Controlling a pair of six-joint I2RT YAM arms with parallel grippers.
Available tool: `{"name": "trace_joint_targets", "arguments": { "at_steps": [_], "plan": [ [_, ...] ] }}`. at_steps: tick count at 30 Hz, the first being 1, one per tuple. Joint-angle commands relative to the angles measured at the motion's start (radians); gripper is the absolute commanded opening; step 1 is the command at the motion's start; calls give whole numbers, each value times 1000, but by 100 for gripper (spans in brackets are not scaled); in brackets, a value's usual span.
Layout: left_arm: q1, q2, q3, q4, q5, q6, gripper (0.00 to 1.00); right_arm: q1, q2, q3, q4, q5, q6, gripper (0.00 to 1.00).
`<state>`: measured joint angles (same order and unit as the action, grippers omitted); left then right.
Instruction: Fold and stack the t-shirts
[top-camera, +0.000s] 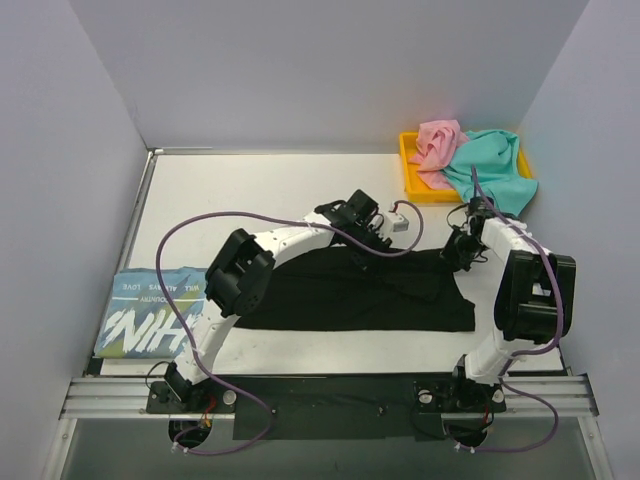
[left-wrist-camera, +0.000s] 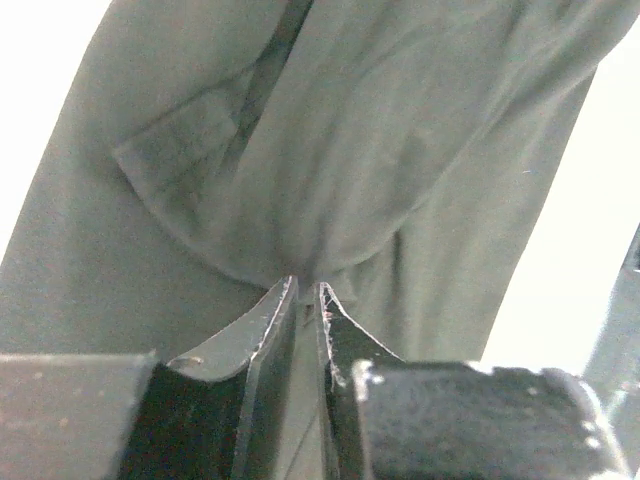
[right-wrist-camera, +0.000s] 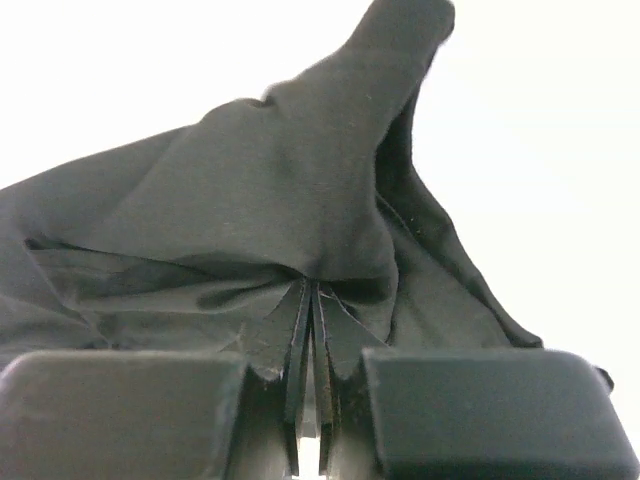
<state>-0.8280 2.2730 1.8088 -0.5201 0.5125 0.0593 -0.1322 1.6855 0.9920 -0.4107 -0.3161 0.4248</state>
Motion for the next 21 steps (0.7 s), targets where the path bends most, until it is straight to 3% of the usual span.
{"name": "trace_joint_targets", "arguments": {
  "at_steps": [1,4,7,11,15,21],
  "plan": [
    [20,-72,187,-170,106,72,25,55,-98,124,-120,107,-64,0],
    [81,-122,239,-296,117,152,27,97,-167,155,-149,140,-73,0],
    [174,-194,186,-397,57,240,29,126,-208,145,-175,137,-58,0],
    [361,-300,18,-413,-84,361,31,158,-242,82,-198,111,-18,0],
    [547,-296,-111,-409,-164,468,30,161,-248,19,-185,104,-14,0],
    [641,-276,-238,-439,-197,611,33,164,-224,-24,-177,109,-23,0]
  ]
}}
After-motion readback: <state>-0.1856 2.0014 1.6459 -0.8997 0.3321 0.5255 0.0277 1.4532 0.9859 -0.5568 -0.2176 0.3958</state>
